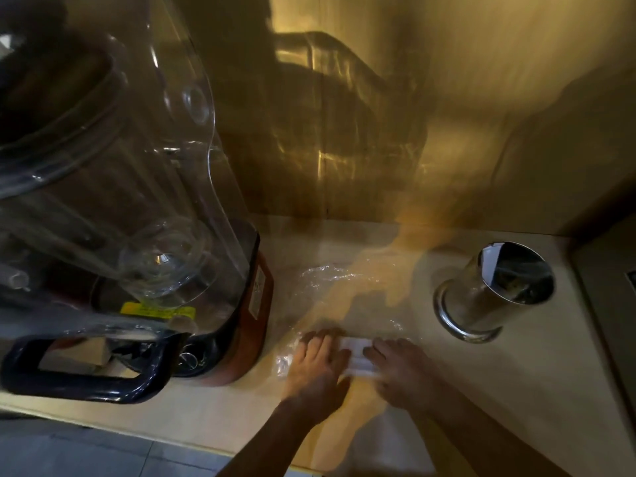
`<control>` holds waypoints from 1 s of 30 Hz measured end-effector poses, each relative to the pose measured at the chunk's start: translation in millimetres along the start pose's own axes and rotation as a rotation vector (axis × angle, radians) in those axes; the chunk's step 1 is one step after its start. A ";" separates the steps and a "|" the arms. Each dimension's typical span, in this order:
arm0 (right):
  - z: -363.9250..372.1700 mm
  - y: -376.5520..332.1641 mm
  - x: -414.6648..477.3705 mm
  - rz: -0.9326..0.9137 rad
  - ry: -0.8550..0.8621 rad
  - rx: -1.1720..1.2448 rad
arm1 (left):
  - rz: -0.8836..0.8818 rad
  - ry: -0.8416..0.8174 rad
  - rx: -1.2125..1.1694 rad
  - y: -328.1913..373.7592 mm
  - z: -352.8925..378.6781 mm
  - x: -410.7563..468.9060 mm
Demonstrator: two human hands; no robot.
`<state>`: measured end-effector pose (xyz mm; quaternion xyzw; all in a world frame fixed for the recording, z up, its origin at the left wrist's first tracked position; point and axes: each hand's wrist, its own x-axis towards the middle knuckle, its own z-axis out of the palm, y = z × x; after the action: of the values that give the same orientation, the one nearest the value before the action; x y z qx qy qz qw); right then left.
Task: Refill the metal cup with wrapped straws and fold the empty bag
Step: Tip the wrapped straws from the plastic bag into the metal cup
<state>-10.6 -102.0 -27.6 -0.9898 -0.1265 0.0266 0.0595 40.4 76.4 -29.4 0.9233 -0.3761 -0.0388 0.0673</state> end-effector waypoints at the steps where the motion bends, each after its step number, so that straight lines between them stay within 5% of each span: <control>1: 2.6 0.8 -5.3 -0.018 -0.014 -0.008 | -0.023 -0.079 -0.024 -0.2 0.8 -6.1; 8: -6.7 3.2 -1.7 0.172 -0.047 0.193 | -0.031 -0.161 -0.080 -5.9 3.7 -5.9; 14: -6.5 6.0 12.2 0.252 -0.303 0.201 | -0.059 -0.244 -0.072 -14.0 1.3 18.2; 22: -11.0 -3.6 -2.8 0.084 0.108 -0.040 | -0.004 0.213 0.048 7.2 -11.4 26.9; 30: -4.9 -4.3 -28.8 0.043 -0.068 0.125 | 0.003 -0.100 0.009 17.0 1.6 -18.5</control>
<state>-39.1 -105.7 -21.1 -0.9852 -0.1051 0.0693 0.1163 15.3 77.1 -27.9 0.9199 -0.3806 -0.0832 0.0441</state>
